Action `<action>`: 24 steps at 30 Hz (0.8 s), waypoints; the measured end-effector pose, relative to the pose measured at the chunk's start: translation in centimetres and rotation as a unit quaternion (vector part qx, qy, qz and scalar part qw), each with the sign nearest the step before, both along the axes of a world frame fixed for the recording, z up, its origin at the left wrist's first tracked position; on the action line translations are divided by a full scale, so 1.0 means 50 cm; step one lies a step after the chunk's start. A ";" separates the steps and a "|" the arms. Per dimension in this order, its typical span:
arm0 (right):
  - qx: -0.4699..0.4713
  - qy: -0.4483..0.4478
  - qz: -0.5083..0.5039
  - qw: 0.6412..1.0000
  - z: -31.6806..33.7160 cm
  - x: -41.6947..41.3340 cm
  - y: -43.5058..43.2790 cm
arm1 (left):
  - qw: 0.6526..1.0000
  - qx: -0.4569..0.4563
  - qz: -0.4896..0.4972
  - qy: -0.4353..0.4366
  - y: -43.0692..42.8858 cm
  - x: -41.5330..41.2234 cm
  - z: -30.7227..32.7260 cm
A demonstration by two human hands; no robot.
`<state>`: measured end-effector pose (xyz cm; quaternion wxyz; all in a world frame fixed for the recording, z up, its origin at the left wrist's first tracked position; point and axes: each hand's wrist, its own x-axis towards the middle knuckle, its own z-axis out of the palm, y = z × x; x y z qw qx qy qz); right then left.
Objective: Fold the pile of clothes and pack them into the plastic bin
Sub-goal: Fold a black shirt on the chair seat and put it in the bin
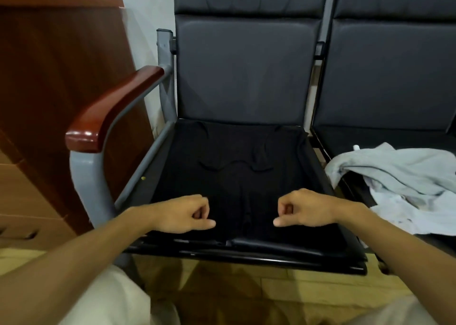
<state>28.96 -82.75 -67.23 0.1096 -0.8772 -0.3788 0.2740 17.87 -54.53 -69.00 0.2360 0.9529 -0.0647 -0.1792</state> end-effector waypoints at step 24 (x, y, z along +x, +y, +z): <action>0.119 -0.120 -0.205 0.964 -0.023 0.077 -0.046 | 0.970 -0.021 0.204 -0.133 0.033 0.039 0.006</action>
